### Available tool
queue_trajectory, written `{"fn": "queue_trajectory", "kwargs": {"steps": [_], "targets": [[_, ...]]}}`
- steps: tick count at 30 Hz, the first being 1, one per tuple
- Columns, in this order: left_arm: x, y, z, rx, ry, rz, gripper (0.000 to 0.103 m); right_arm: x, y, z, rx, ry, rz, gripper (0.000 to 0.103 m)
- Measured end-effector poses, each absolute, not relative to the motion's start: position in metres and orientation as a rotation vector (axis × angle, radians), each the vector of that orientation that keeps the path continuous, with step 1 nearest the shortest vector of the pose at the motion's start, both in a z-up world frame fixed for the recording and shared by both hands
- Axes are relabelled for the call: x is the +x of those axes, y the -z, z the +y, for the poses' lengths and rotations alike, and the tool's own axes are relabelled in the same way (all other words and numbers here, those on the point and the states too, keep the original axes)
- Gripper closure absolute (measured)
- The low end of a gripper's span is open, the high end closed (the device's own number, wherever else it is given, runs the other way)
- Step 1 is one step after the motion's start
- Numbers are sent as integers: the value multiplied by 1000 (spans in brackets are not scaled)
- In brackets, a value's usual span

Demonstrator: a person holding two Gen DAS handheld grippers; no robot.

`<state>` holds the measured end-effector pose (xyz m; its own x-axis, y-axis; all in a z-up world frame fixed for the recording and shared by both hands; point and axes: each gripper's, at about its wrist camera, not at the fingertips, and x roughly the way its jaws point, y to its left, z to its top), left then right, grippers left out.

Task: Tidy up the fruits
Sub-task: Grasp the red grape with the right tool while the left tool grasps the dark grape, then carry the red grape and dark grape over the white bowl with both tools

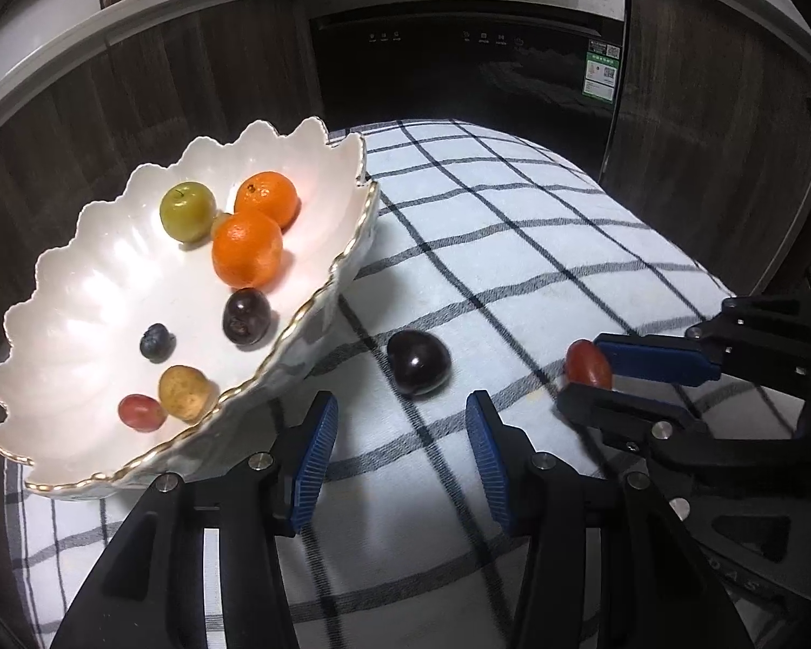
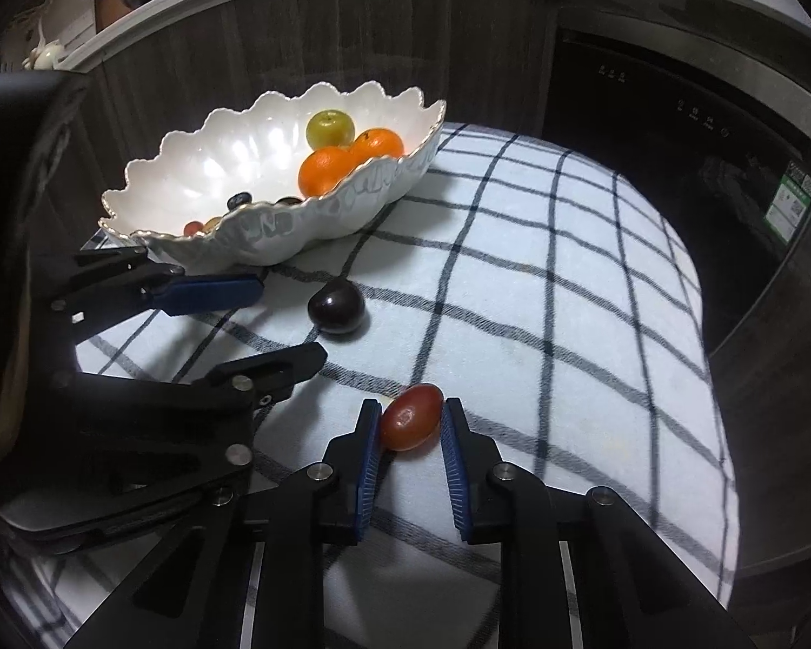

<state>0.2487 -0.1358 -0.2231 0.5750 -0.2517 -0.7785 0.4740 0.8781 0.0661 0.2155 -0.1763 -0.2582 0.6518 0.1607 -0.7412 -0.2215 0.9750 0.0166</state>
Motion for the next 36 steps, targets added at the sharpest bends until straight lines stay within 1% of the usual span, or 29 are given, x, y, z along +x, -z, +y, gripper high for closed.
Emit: {"fn": "queue_trajectory", "kwargs": {"steps": [16,19,21,24,36], "targets": [[264,224,-164,286,334,850,54,219,251,-213,-44,-153,802,79],[265,228,-165,294,326,861,59,220,251,-214,-41,-151,800,79],[266,231,-165,301,325,869,67,221,252,-215,-36,-150,802,79],[265,231,-166,305,323,862,76,221,253,-216,-30,-148,801,79],[258,224,-164,306,331,849,77,217,250,-215,-24,-147,795,79]]}}
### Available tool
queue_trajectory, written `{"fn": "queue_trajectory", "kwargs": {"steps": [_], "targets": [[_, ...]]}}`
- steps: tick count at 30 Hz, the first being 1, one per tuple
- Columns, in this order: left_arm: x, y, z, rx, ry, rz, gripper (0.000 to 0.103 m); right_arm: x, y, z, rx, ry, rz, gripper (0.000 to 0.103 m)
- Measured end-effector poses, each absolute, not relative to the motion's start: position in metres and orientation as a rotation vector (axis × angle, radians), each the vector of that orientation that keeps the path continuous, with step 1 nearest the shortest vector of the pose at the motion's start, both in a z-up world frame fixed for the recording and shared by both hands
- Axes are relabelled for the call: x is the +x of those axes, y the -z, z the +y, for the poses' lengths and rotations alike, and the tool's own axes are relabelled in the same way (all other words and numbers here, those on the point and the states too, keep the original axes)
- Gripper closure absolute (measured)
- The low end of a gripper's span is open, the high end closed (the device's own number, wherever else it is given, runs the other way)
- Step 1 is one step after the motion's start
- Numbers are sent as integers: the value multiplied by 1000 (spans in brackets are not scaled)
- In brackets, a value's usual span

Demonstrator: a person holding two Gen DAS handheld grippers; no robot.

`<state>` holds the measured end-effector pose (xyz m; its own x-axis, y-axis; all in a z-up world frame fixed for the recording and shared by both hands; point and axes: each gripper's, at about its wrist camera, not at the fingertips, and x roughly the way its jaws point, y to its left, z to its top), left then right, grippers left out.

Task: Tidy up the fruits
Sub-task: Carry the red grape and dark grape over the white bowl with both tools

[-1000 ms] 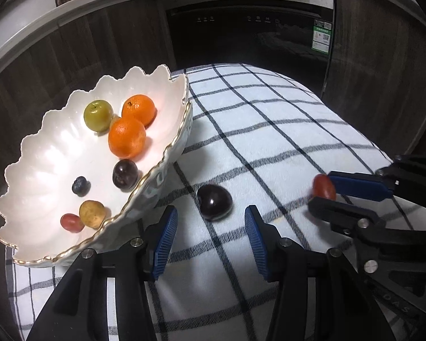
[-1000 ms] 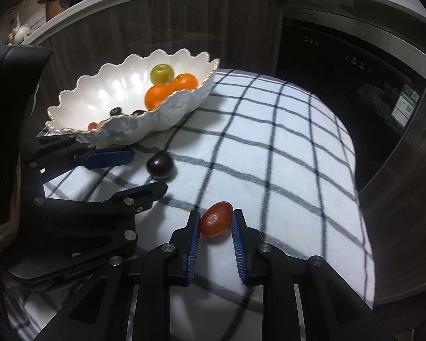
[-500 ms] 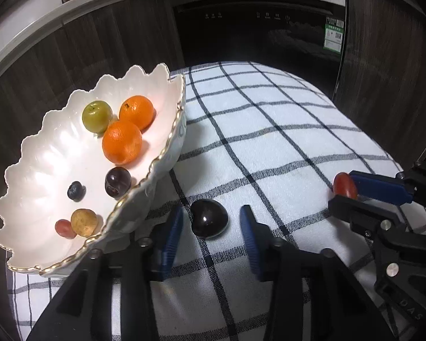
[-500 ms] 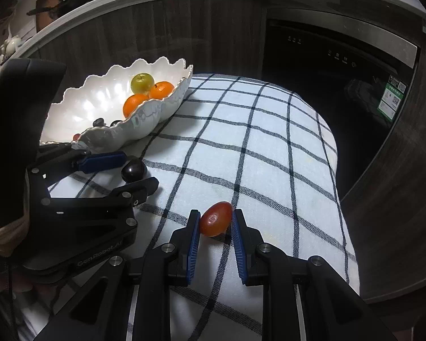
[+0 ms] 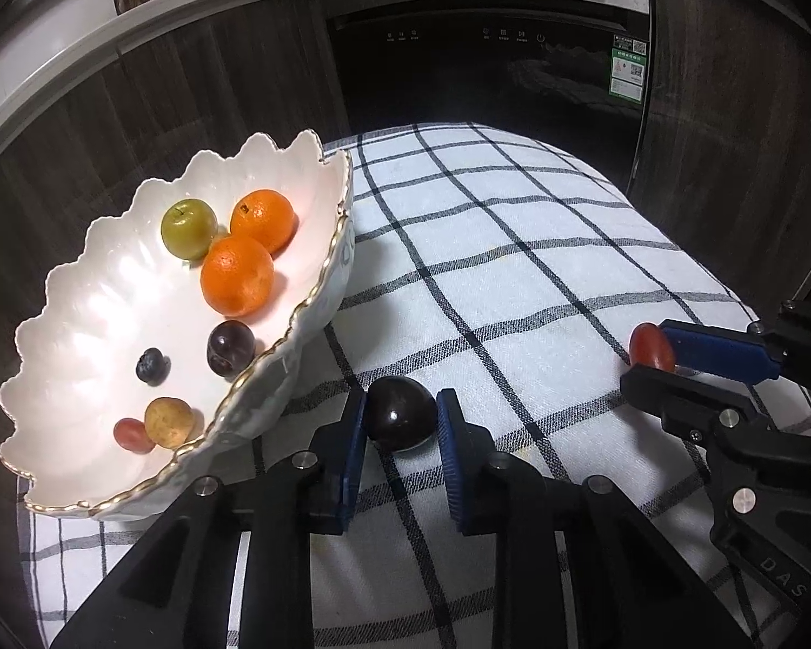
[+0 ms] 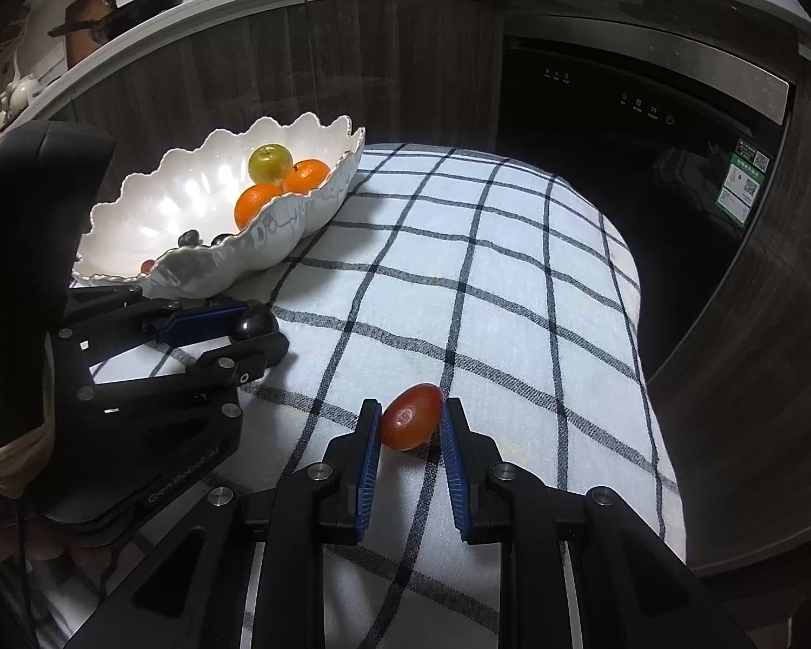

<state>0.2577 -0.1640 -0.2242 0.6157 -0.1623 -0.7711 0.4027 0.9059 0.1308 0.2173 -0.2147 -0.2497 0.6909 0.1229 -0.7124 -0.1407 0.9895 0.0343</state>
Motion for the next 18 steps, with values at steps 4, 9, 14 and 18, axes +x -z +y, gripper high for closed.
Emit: {"fn": "queue_trajectory", "kwargs": {"steps": [4,9,14,18], "targets": [[253,217,-162,304,332,842,77,215,246,-214,-24,-150,788,79],[246,206,-157,300,325,828,77,211,236,-212,-22,-153,770,79],[237,195,-152,290,319,813,77,204,225,-208,-26,-160,747,79],[230,183,-148,287,312,793,77,198,216,-203,-32,-164,728,79]]}}
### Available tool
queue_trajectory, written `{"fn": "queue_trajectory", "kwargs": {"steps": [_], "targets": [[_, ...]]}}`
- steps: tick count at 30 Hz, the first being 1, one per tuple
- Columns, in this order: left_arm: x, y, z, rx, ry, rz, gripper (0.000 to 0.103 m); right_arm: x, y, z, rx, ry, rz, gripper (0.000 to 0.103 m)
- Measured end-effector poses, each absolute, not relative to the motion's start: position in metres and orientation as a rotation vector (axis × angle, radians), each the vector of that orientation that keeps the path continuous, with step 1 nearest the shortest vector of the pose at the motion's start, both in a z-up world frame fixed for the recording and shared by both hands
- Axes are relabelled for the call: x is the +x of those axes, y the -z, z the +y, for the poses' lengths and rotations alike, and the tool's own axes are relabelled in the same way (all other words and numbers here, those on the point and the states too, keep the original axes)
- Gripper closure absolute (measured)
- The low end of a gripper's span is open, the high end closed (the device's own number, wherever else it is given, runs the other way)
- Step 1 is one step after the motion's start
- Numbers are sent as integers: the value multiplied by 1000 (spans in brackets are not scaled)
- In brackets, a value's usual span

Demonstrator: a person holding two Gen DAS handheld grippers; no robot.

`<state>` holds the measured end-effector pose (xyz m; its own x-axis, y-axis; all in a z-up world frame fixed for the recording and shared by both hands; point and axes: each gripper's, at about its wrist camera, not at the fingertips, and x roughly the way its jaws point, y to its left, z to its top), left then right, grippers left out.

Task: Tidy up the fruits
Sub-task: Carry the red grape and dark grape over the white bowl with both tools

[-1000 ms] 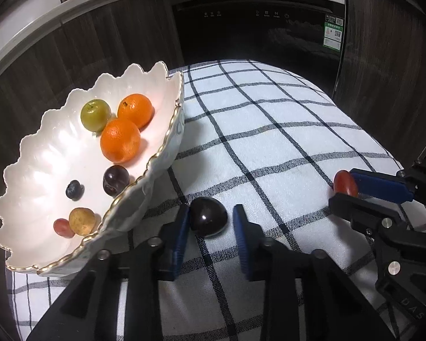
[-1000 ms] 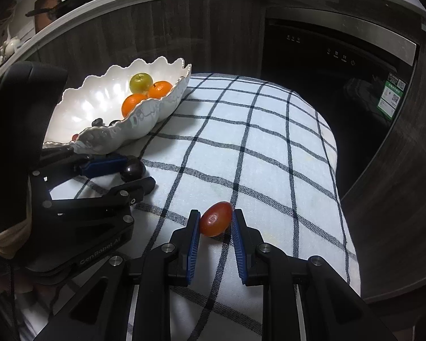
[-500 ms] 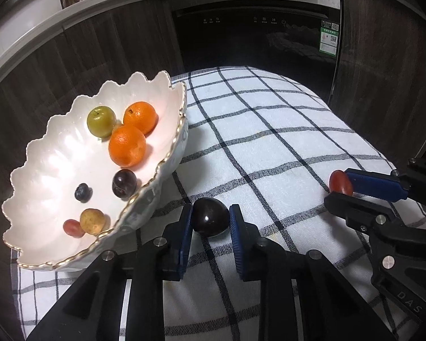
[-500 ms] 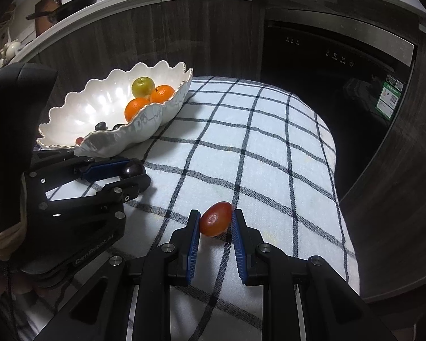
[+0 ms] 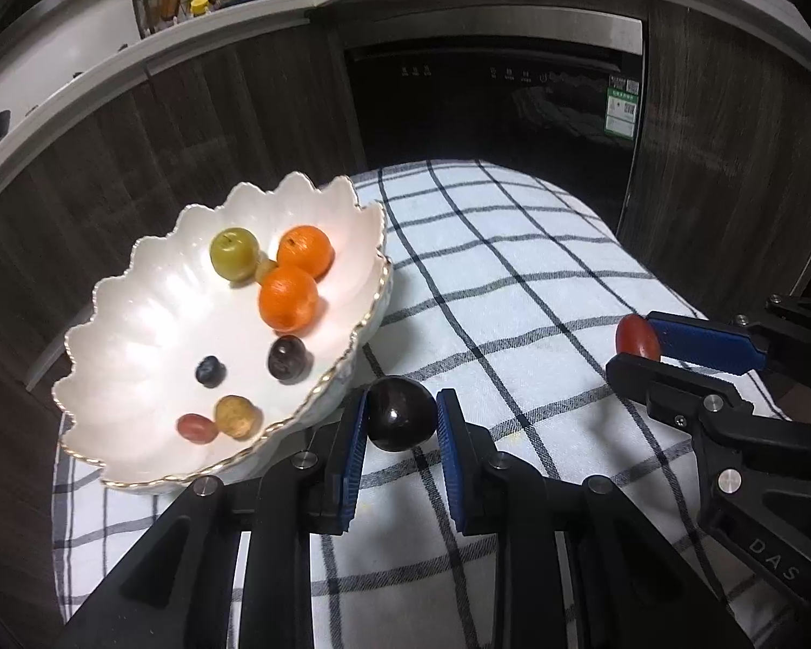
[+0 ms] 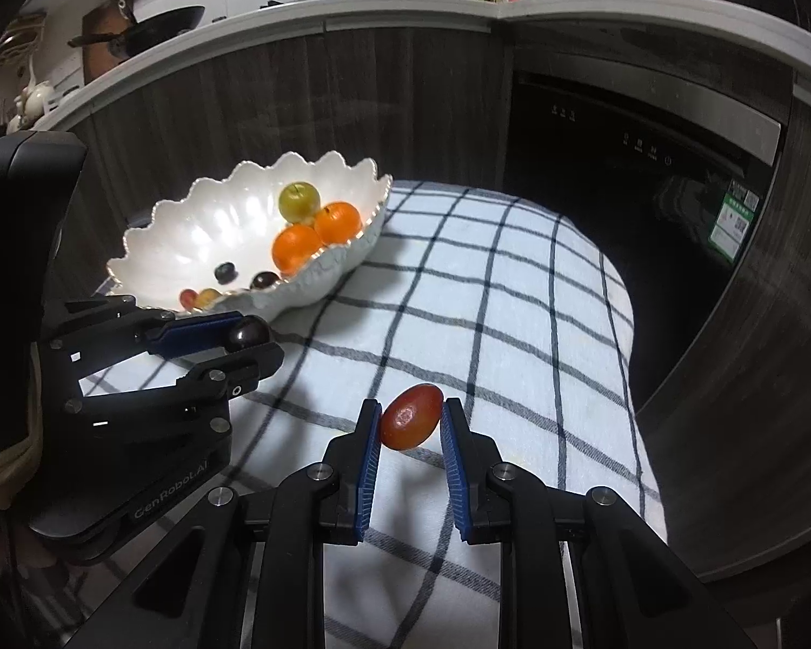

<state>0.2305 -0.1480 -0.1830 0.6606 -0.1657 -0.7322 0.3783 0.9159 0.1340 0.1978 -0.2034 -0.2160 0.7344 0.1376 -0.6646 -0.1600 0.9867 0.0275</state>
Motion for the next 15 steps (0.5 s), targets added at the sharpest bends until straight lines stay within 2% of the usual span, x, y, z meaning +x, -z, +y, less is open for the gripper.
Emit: {"fn": "queue_trajectory", "kwargs": {"steps": [15], "targets": [[209,140,-107,245,247,722,77,181,176,-173,-44,-205,648,79]]}}
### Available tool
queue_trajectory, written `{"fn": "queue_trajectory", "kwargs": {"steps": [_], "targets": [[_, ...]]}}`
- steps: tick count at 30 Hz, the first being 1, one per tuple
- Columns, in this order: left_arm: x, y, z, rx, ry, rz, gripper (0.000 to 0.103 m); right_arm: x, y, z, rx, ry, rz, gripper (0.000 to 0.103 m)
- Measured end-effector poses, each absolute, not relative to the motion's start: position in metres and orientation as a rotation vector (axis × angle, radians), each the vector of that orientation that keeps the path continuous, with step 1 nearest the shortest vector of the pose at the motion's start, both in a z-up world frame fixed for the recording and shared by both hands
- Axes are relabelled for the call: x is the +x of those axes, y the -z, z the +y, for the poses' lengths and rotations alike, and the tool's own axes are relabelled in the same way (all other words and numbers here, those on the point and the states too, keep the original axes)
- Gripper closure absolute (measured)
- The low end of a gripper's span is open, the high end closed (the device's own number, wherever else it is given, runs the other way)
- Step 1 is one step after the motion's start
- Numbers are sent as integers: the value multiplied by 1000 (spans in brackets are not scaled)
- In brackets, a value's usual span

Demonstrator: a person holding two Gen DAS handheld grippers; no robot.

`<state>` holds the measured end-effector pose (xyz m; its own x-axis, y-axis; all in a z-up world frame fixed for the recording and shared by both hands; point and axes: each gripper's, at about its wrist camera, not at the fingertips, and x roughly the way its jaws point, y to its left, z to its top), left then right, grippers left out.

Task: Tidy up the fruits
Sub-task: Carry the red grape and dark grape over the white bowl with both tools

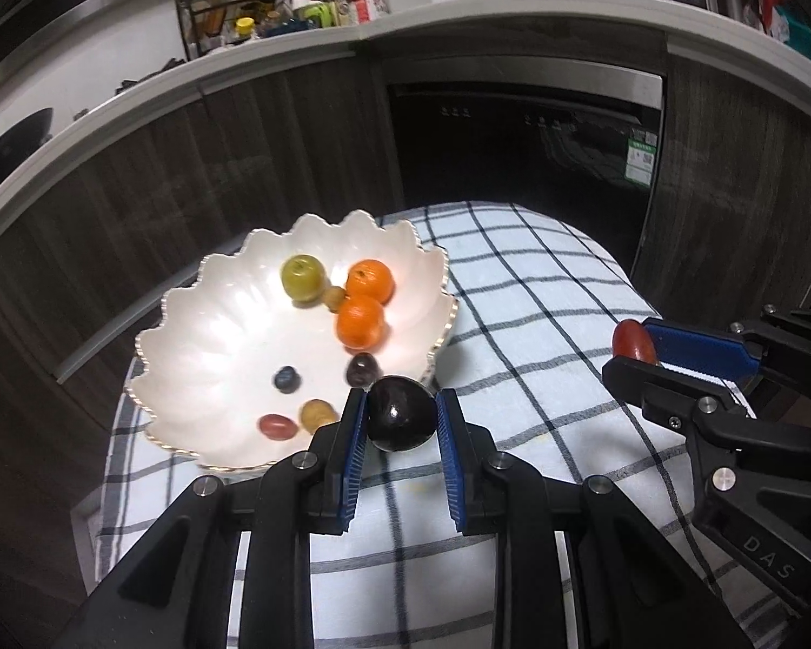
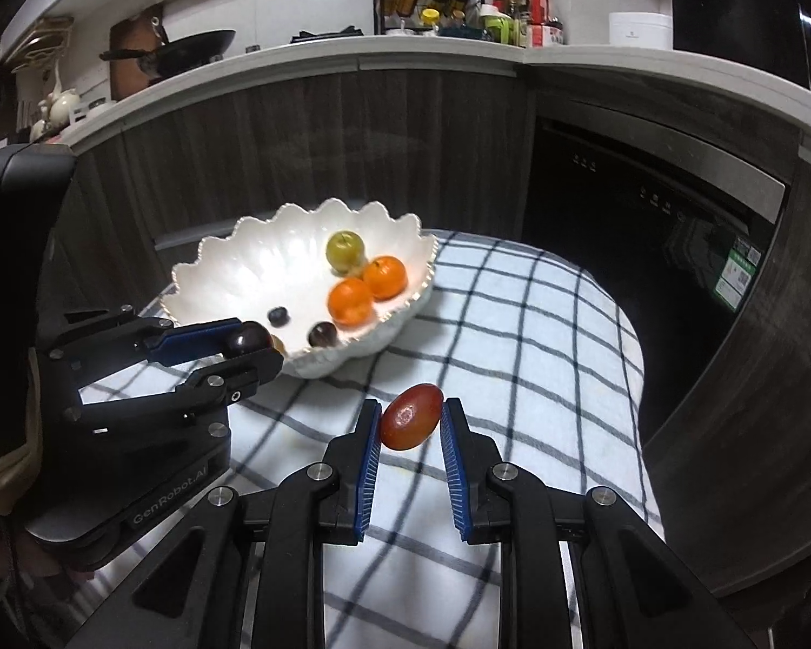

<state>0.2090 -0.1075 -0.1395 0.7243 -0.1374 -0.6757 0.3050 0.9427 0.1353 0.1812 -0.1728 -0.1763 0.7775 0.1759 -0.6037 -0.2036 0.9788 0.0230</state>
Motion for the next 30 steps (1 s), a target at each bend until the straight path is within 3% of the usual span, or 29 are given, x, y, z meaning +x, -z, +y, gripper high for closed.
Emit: {"fn": "queue_trajectory", "kwargs": {"steps": [30], "targets": [[254,113,-3,127,129,685,77,234,138,-82,-80,-279,606,79]]}}
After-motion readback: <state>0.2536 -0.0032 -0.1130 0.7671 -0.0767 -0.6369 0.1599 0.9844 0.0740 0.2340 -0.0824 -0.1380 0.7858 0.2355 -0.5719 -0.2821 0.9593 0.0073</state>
